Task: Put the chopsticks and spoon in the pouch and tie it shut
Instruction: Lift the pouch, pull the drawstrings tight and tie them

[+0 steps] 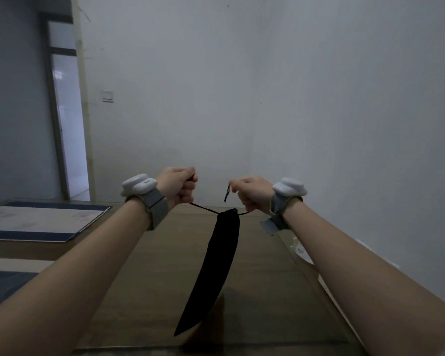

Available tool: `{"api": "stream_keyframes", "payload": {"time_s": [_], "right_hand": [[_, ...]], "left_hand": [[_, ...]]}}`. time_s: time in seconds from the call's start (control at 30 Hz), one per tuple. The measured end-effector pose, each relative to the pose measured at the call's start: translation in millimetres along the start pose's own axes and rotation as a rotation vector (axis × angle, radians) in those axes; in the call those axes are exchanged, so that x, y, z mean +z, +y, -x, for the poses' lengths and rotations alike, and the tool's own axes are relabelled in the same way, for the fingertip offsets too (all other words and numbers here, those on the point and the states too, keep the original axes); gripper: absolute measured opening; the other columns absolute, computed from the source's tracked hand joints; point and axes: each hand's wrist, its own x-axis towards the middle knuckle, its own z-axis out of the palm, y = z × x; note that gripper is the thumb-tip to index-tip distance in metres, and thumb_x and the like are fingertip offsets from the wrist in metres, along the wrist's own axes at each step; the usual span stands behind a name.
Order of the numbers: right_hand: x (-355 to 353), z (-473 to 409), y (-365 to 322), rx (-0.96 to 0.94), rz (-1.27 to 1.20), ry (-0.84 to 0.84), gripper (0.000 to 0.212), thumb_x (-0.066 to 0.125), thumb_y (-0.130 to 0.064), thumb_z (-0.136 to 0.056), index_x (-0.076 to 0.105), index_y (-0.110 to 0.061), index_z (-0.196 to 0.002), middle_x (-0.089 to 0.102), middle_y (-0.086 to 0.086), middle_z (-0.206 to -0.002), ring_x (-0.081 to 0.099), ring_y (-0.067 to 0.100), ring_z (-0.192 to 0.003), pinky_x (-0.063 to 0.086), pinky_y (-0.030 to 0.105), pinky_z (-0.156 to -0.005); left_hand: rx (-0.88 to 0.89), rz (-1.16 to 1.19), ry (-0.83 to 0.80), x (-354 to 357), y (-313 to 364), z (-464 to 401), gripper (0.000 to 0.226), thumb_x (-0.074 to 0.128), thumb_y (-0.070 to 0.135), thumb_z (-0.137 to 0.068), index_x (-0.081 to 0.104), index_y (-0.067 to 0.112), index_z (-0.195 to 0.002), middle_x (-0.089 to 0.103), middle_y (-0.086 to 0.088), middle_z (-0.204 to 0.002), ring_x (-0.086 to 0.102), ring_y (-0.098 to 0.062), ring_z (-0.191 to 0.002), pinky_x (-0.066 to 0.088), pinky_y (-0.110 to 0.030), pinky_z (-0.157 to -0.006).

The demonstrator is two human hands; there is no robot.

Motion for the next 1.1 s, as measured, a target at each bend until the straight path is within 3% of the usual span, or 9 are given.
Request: {"api": "stream_keyframes", "payload": {"time_s": [0.17,0.33,0.47,0.57,0.63,0.77,0.87,0.97,1.1], "right_hand": [[7.6,12.4,-10.7,-0.045,0.488,-0.225,0.023,0.064,-0.039,-0.084,0.064,-0.016,-0.079,0.033,-0.004,-0.057,0.03,0.01,-0.047,0.026,0.019,-0.043],[20.5,15.6,-20.0,-0.085,0.584,-0.243,0.031,0.065,-0.042,-0.081,0.076,-0.016,-0.092,0.042,-0.005,-0.06,0.039,0.011,-0.056,0.033,0.019,-0.049],[22.3,12.0,-19.1,-0.086,0.509,-0.272,0.034,0.053,-0.029,-0.092,0.073,-0.004,-0.104,0.038,-0.006,-0.053,0.034,0.008,-0.047,0.03,0.016,-0.042],[18.7,9.2,-15.5,-0.039,0.357,-0.345,0.048,0.04,-0.03,-0.099,0.065,0.008,-0.112,0.036,-0.01,-0.043,0.029,0.003,-0.039,0.024,0.014,-0.039],[17.1,8.7,-15.6,-0.019,0.342,-0.35,0.052,0.036,-0.033,-0.1,0.065,0.008,-0.114,0.04,-0.014,-0.039,0.03,0.002,-0.038,0.024,0.013,-0.039],[19.6,5.8,-15.1,0.048,0.261,-0.336,0.054,0.031,-0.031,-0.101,0.062,0.011,-0.115,0.042,-0.01,-0.039,0.03,0.002,-0.035,0.021,0.014,-0.037],[24.0,2.8,-15.6,0.098,0.234,-0.323,0.054,0.027,-0.033,-0.101,0.068,0.003,-0.092,0.041,-0.011,-0.035,0.029,0.002,-0.032,0.02,0.015,-0.036],[27.9,1.9,-17.3,0.135,0.195,-0.302,0.053,0.026,-0.034,-0.102,0.064,-0.007,-0.077,0.039,-0.01,-0.034,0.028,0.003,-0.031,0.02,0.014,-0.035],[33.7,1.4,-18.6,0.139,0.179,-0.226,0.049,0.029,-0.032,-0.101,0.06,-0.008,-0.071,0.038,-0.006,-0.037,0.027,0.007,-0.036,0.021,0.016,-0.038]], "left_hand": [[0.0,0.022,-0.081,19.0,18.4,-0.3,0.035,0.036,0.025,-0.099,0.046,0.012,-0.067,0.04,0.007,-0.037,0.029,-0.006,-0.029,0.032,-0.014,-0.037],[0.001,0.088,-0.117,38.4,33.1,-0.2,0.029,0.034,0.018,-0.099,0.053,0.007,-0.081,0.055,-0.001,-0.056,0.051,-0.01,-0.045,0.05,-0.024,-0.056],[0.007,0.063,-0.053,45.7,35.8,-3.8,0.024,0.031,0.013,-0.098,0.054,0.006,-0.101,0.066,-0.006,-0.077,0.061,-0.016,-0.074,0.049,-0.029,-0.075],[-0.07,-0.001,0.004,41.3,30.5,-9.7,0.027,0.029,0.026,-0.099,0.051,0.012,-0.105,0.064,-0.005,-0.1,0.059,-0.022,-0.096,0.041,-0.037,-0.09],[-0.16,-0.009,0.028,32.6,23.9,-13.2,0.036,0.031,0.041,-0.097,0.052,0.014,-0.108,0.059,-0.006,-0.116,0.056,-0.028,-0.105,0.038,-0.043,-0.095],[-0.319,-0.128,0.033,14.9,8.4,-14.3,0.064,0.028,0.057,-0.092,0.036,0.015,-0.14,0.045,-0.012,-0.141,0.048,-0.037,-0.125,0.036,-0.051,-0.099],[-0.382,-0.308,0.017,7.9,5.7,-8.8,0.059,0.034,0.051,-0.093,0.04,0.013,-0.138,0.052,-0.013,-0.132,0.057,-0.033,-0.112,0.041,-0.046,-0.091],[-0.338,-0.458,0.015,4.4,10.2,-5.8,0.047,0.041,0.046,-0.093,0.054,0.01,-0.12,0.065,-0.005,-0.099,0.063,-0.022,-0.082,0.048,-0.034,-0.079],[-0.267,-0.603,-0.09,5.4,8.2,-0.8,0.033,0.057,0.041,-0.086,0.06,0.012,-0.1,0.067,-0.002,-0.085,0.064,-0.019,-0.079,0.046,-0.028,-0.071]]}}
